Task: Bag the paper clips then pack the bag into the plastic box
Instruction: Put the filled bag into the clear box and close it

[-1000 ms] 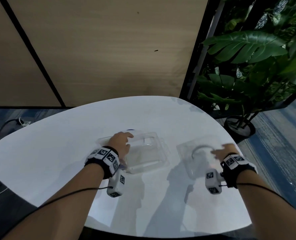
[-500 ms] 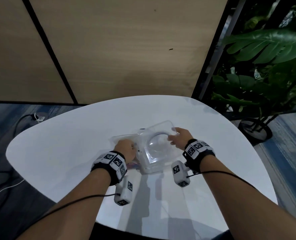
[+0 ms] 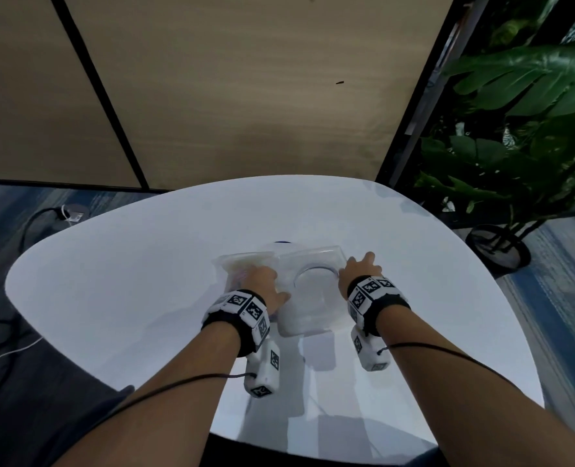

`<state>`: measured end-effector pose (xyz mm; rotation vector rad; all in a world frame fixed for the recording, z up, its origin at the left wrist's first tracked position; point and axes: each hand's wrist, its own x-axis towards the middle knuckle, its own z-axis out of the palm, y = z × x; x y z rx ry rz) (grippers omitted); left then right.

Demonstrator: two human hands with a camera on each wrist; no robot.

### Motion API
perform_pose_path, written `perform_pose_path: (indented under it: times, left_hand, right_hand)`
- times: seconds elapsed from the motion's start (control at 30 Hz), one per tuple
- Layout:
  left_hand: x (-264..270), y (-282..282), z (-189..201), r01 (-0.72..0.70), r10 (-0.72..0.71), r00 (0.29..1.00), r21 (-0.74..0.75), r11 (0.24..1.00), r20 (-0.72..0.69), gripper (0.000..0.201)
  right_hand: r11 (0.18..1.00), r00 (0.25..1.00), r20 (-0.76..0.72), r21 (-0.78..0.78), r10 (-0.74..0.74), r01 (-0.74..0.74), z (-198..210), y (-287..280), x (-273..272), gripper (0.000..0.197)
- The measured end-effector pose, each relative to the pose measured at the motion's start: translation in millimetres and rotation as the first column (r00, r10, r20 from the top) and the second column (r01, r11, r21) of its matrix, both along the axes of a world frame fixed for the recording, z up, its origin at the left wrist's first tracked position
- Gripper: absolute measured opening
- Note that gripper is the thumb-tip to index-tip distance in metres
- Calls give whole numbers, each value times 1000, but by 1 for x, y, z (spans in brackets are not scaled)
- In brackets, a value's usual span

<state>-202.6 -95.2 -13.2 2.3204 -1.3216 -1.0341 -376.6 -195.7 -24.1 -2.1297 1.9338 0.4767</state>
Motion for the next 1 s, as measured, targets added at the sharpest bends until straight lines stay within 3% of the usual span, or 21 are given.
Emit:
perform_pose_path:
  times: [0.17,0.23,0.37,0.5,0.67,0.8,0.9,1.0]
  left_hand:
    - [-3,-2,2,14,-13,999,22,1000,-41,65]
    - [-4,-3,4,20,-19,999,32,999,-43,64]
    - [-10,-4,2,-31,34,995,28,999,-92,64]
    - [-12,-4,0,-185,181,958,5,983,-222,30]
    - [-18,-1,7,-195,184,962,-35,980,-200,32]
    - [-23,-3,13,-160,153,984,-72,985,-92,27]
    - [-26,-10,17,-131,130,990,-33,991,-56,23]
    - [-21,-21,19,-126,124,991,-32,992,-58,20]
  right_hand:
    - [985,990,134,169,-48,25,13,-7,-15,36]
    - [972,971,199,220,-131,86,19,-5,-29,38]
    - [880,793,420,377,-441,290,21,-1,-53,34]
    - [842,716,444,319,-539,436,18,5,-54,21]
    - [857,736,439,236,-515,459,-18,-12,-62,36]
    - [914,782,479,148,-399,377,13,19,-56,26]
    - [950,816,493,82,-302,302,11,25,-59,28]
    - [965,881,394,95,-262,244,18,16,-57,27]
